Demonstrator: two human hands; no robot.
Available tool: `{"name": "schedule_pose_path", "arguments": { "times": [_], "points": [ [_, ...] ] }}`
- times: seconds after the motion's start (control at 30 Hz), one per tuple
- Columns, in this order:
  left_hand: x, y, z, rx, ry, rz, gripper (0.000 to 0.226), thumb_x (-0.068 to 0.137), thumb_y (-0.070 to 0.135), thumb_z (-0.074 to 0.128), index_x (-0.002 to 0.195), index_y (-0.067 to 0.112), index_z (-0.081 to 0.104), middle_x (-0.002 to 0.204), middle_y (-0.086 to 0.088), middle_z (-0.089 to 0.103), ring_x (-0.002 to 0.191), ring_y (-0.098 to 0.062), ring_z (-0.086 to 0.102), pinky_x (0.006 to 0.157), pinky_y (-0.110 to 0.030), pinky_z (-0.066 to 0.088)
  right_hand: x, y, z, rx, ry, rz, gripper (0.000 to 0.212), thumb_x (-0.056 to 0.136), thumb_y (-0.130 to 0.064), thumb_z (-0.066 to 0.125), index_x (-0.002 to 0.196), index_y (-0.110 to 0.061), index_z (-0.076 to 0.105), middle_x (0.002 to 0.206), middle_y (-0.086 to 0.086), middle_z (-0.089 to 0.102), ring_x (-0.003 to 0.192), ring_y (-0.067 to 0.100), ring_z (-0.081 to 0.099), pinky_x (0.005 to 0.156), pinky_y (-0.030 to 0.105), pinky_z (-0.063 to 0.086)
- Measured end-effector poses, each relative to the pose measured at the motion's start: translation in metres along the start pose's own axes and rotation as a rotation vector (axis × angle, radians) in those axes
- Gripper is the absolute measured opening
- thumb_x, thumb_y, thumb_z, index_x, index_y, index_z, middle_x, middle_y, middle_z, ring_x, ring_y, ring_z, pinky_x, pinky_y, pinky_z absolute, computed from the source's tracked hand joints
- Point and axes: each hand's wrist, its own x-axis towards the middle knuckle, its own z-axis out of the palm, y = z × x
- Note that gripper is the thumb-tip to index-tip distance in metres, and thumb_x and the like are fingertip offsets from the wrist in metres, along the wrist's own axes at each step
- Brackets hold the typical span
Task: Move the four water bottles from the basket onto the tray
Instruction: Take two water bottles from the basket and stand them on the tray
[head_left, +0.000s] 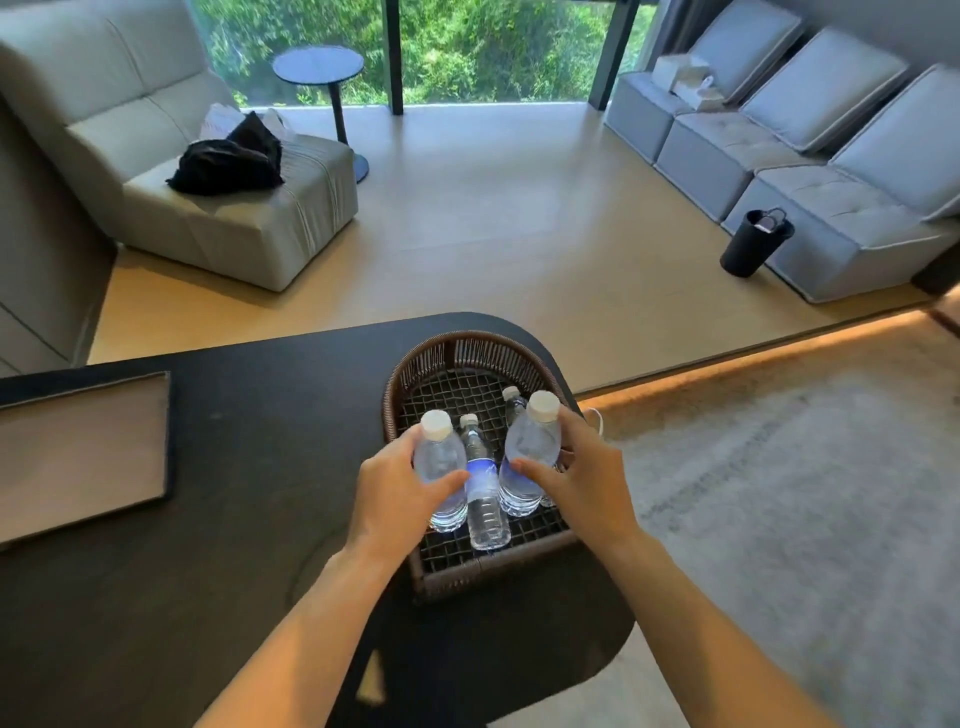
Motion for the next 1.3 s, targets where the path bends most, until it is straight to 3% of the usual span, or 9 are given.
{"name": "schedule_pose_path", "arguments": {
  "times": [0.1,0.2,0.43,0.6,0.7,0.9,1.03,1.2,1.3],
  "points": [
    [-0.022,0.014,-0.027,-0.023,0.031,0.075,0.062,0.071,0.045,0.088,0.127,0.03,0.066,0.104,0.03,0.061,0.088,0.009,0.063,0.069,-0.008,0.052,-0.025,-0.027,-0.004,0.015,0.043,-0.042,0.068,0.077,-0.039,0.087,0.137,-0.025,0.057,0.128,-0.004,0.07,0.116,0.01,0.064,0.094,0.033,0.06],
    [-0.047,0.021,-0.059,-0.017,0.03,0.065,0.06,0.07,0.047,0.089,0.124,0.037,0.064,0.1,0.03,0.062,0.091,0.001,0.066,0.07,-0.013,0.053,-0.053,-0.053,0.002,0.055,0.06,-0.04,0.066,0.079,-0.035,0.088,0.137,-0.029,0.056,0.13,-0.006,0.068,0.121,0.012,0.063,0.099,0.041,0.058],
    [-0.106,0.009,-0.133,0.068,0.095,0.102,0.059,0.069,0.046,0.09,0.121,0.033,0.066,0.095,0.029,0.061,0.089,-0.001,0.067,0.071,-0.015,0.053,-0.109,-0.11,0.036,0.138,0.069,-0.024,0.063,0.077,-0.037,0.09,0.129,-0.043,0.055,0.12,-0.019,0.067,0.114,0.004,0.063,0.098,0.035,0.056],
    [-0.135,-0.015,-0.184,0.047,0.141,0.045,0.058,0.068,0.044,0.09,0.12,0.033,0.067,0.091,0.031,0.061,0.085,0.009,0.063,0.067,-0.01,0.048,-0.122,-0.152,0.069,0.117,-0.008,-0.091,0.067,0.076,-0.041,0.088,0.134,-0.035,0.055,0.124,-0.008,0.07,0.113,0.009,0.065,0.095,0.032,0.054],
    [-0.144,-0.033,-0.214,0.038,0.196,0.002,0.056,0.069,0.039,0.092,0.119,0.028,0.068,0.093,0.025,0.062,0.084,0.004,0.064,0.066,-0.009,0.047,-0.121,-0.18,0.096,0.111,-0.055,-0.129,0.066,0.076,-0.039,0.09,0.134,-0.031,0.058,0.122,-0.009,0.071,0.11,0.008,0.064,0.093,0.027,0.053],
    [-0.142,-0.079,-0.28,0.001,0.288,-0.08,0.057,0.07,0.033,0.093,0.121,0.023,0.07,0.102,0.011,0.072,0.093,-0.007,0.069,0.077,-0.021,0.056,-0.1,-0.231,0.17,0.105,-0.189,-0.167,0.068,0.078,-0.041,0.088,0.136,-0.025,0.058,0.13,0.0,0.071,0.116,0.018,0.068,0.098,0.038,0.057],
    [-0.129,-0.117,-0.327,-0.021,0.323,-0.138,0.054,0.071,0.03,0.093,0.118,0.028,0.068,0.099,0.015,0.07,0.092,-0.004,0.068,0.078,-0.022,0.057,-0.08,-0.263,0.233,0.092,-0.245,-0.158,0.069,0.077,-0.042,0.087,0.137,-0.025,0.057,0.133,0.0,0.07,0.117,0.021,0.068,0.092,0.029,0.052],
    [-0.093,-0.185,-0.396,-0.011,0.375,-0.169,0.047,0.069,0.03,0.093,0.109,0.031,0.067,0.092,0.017,0.071,0.087,-0.002,0.07,0.072,-0.021,0.056,-0.046,-0.302,0.326,0.127,-0.331,-0.123,0.068,0.075,-0.041,0.09,0.133,-0.033,0.056,0.126,-0.01,0.07,0.108,0.006,0.062,0.09,0.027,0.055],
    [-0.063,-0.225,-0.43,0.012,0.393,-0.212,0.051,0.067,0.031,0.094,0.111,0.027,0.07,0.091,0.016,0.072,0.086,0.0,0.069,0.073,-0.023,0.057,-0.024,-0.321,0.379,0.16,-0.376,-0.089,0.063,0.076,-0.036,0.091,0.124,-0.047,0.052,0.112,-0.032,0.062,0.099,-0.003,0.063,0.089,0.026,0.055]
  ]
}}
